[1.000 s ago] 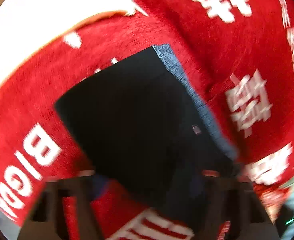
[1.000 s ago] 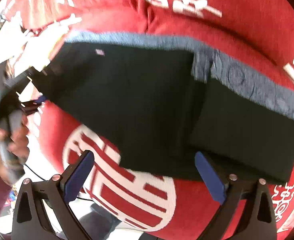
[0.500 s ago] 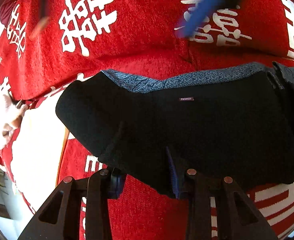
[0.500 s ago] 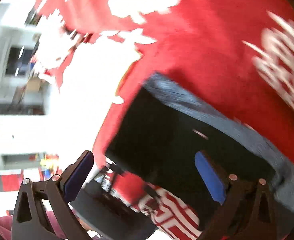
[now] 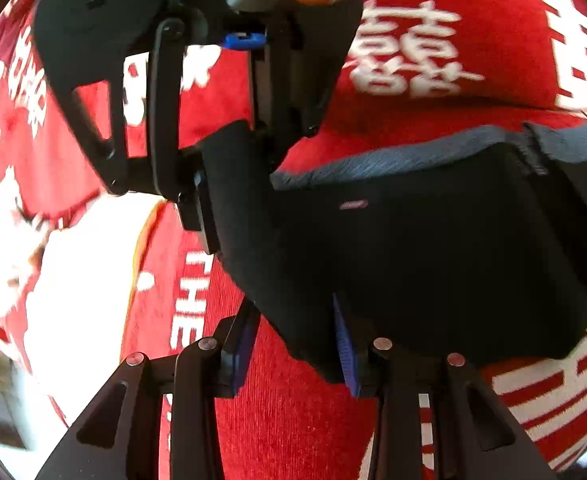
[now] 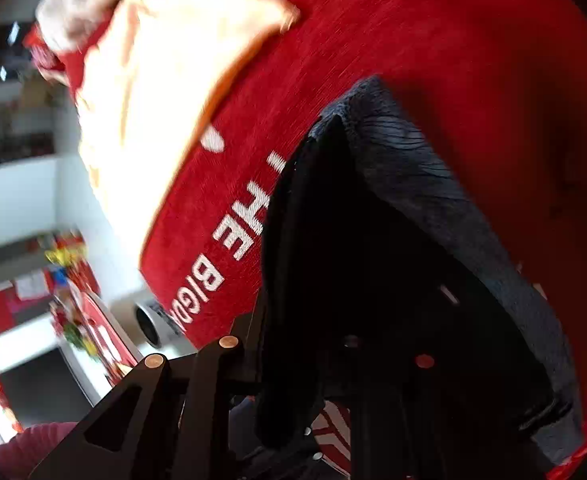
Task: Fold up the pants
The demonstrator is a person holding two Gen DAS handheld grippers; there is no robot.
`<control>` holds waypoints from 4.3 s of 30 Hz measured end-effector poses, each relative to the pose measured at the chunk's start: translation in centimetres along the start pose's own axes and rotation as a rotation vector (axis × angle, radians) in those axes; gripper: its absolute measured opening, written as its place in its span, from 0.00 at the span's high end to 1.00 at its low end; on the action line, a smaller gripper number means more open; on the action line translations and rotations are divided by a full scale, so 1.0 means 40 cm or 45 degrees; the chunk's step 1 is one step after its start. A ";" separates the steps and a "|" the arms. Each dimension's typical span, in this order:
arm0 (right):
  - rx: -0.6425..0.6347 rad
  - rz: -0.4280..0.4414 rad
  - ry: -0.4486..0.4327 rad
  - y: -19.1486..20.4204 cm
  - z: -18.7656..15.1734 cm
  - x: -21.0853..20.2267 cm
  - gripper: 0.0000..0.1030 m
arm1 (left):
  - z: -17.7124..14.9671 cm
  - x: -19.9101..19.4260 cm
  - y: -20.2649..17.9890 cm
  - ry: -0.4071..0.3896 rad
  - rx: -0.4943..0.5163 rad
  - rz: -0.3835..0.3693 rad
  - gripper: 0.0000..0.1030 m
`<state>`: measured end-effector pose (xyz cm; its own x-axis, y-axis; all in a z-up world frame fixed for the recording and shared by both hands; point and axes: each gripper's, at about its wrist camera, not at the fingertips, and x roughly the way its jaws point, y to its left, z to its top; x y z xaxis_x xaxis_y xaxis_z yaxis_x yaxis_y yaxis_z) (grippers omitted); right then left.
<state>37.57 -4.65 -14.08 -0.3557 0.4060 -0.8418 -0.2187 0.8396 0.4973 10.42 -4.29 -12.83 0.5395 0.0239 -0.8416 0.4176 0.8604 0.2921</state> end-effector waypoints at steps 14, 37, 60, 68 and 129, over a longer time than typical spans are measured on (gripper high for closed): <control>0.251 0.517 -0.655 -0.325 -0.480 -0.310 0.80 | 0.198 -0.285 -0.250 -0.213 0.098 -0.278 0.63; 0.836 0.515 -0.872 -0.866 -1.025 -0.158 0.79 | 0.182 -0.218 -0.785 0.022 0.468 -0.517 0.30; 0.938 -0.074 -0.905 -0.710 -1.118 -0.227 0.58 | 0.204 -0.034 -0.482 0.321 -0.063 -0.334 0.12; 0.804 -0.158 -0.828 -0.671 -1.050 -0.183 0.58 | 0.204 -0.025 -0.481 0.361 -0.077 -0.311 0.05; 0.878 0.176 -0.758 -0.853 -1.139 -0.179 0.22 | 0.232 0.008 -0.502 0.488 -0.107 -0.171 0.01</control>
<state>6.19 -52.66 -15.46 0.2298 0.4769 -0.8484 0.4487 0.7217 0.5272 8.99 -26.27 -14.74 0.1664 0.0827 -0.9826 0.3961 0.9069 0.1434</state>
